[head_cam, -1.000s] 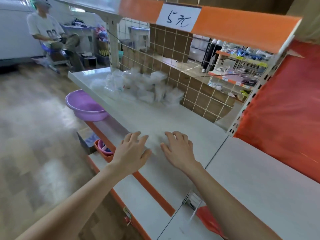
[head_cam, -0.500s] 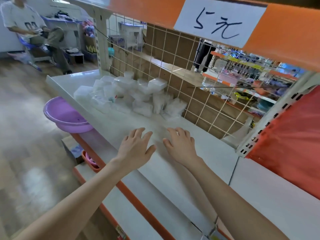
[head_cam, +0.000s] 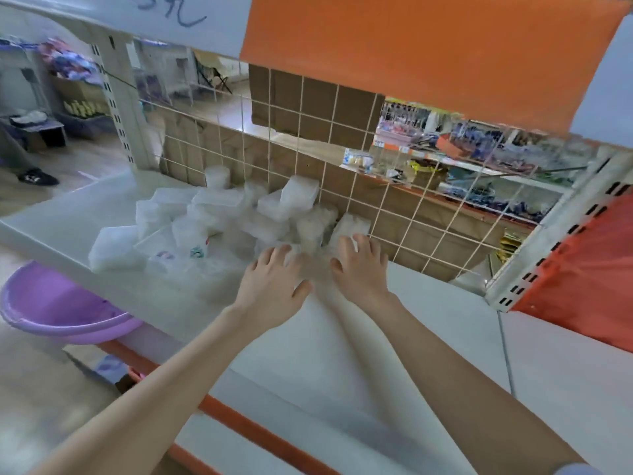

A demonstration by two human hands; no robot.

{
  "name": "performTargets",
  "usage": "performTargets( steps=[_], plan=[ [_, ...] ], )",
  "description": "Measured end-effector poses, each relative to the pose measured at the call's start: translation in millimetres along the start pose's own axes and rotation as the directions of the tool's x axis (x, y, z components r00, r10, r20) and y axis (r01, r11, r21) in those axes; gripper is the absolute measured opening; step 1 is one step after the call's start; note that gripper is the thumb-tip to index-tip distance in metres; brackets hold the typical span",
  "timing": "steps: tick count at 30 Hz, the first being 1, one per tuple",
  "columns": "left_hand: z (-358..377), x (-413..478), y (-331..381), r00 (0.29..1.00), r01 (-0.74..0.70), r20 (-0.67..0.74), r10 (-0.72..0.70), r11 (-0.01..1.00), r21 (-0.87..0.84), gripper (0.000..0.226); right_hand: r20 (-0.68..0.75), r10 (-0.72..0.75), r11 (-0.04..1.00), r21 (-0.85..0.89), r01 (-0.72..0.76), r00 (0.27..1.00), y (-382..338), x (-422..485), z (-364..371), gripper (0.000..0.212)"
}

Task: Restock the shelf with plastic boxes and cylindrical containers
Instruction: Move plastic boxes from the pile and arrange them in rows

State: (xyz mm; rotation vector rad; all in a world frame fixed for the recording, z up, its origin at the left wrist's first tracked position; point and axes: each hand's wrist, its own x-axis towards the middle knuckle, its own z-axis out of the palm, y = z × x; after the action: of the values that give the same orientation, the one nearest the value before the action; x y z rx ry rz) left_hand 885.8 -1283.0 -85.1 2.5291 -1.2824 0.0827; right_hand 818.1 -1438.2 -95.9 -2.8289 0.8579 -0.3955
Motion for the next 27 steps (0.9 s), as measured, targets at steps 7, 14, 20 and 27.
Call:
performTargets(
  steps=[7,14,20,27],
  plan=[
    [-6.5,25.9,-19.9,0.992,-0.122,0.034,0.122,0.993,0.000,0.050,0.041,0.201,0.980,-0.010,-0.201,0.979,-9.8,32.9,1.6,0.038],
    [-2.1,31.7,-29.7,0.978,-0.198,0.063,0.199,0.980,-0.025,0.051,-0.048,0.350,0.936,0.038,-0.349,0.935,-25.3,43.9,10.2,0.043],
    [1.8,29.1,-37.0,0.969,-0.234,0.071,0.237,0.971,-0.050,0.051,-0.101,0.339,0.939,-0.023,-0.342,0.936,-23.0,47.5,6.6,0.040],
    [9.1,25.3,-35.4,0.959,-0.264,0.071,0.273,0.959,-0.105,0.051,-0.127,0.273,0.959,0.119,-0.259,0.954,-10.6,15.3,4.6,0.040]
  ],
)
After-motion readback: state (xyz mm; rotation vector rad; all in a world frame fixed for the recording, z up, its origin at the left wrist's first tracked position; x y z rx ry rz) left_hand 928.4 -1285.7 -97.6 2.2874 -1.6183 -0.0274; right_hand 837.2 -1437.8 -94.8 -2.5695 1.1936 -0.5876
